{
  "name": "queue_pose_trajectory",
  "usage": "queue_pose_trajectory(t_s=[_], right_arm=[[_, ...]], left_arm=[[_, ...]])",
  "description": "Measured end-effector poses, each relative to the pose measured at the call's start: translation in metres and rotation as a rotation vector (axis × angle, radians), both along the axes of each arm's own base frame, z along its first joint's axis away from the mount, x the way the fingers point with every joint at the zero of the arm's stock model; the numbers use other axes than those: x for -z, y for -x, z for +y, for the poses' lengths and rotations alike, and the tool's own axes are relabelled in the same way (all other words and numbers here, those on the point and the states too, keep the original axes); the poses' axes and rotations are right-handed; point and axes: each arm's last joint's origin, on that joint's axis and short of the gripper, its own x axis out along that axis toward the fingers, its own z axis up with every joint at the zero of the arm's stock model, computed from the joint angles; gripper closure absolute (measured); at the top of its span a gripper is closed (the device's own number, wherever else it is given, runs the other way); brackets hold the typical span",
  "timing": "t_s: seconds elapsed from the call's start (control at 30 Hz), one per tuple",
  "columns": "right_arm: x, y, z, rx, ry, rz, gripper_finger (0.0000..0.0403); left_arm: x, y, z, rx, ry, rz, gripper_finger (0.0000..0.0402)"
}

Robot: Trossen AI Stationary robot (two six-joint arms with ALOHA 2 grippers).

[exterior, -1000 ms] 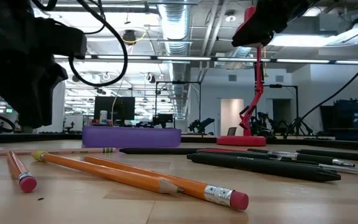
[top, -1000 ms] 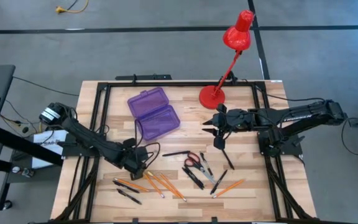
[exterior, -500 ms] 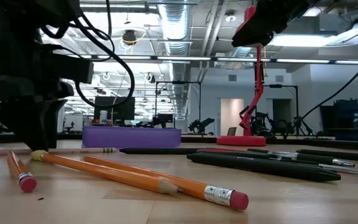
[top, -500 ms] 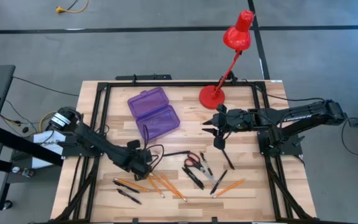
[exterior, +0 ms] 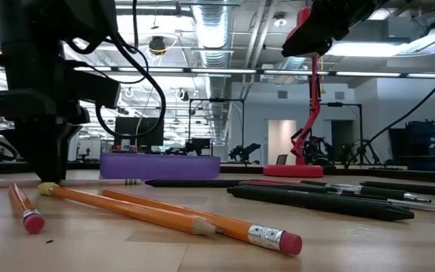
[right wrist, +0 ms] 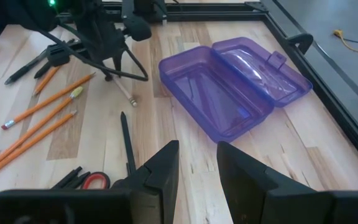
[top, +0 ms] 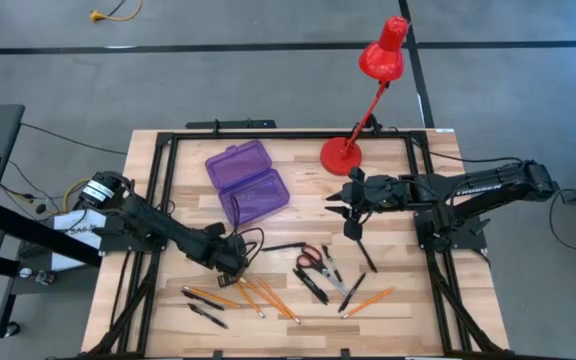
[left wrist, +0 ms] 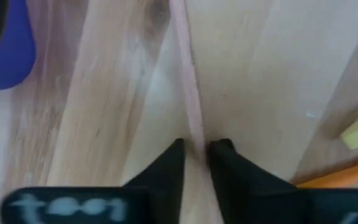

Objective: Pick & place school supplies into a supply box
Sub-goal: Put the light pink pencil into the purple supply box

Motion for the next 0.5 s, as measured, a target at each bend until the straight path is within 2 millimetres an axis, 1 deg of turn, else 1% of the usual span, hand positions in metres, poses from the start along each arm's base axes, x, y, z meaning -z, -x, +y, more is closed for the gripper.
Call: queue_pose_trajectory(t_s=[0.07, 0.1, 0.23, 0.5], right_arm=[[0.0, 0.0, 0.0, -0.001, 0.0, 0.0, 0.0297], [0.0, 0.0, 0.0, -0.001, 0.0, 0.0, 0.0297], [0.0, 0.0, 0.0, -0.001, -0.001, 0.0, 0.0297], [0.0, 0.0, 0.0, -0.001, -0.001, 0.0, 0.0297]], left_arm=[[0.0, 0.0, 0.0, 0.009, -0.006, 0.006, 0.0386], [0.0, 0.001, 0.0, 0.009, -0.009, 0.006, 0.0391], [0.0, 0.002, -0.002, 0.033, -0.031, 0.006, 0.0391], [-0.001, 0.013, -0.018, 0.133, -0.161, 0.004, 0.0399]])
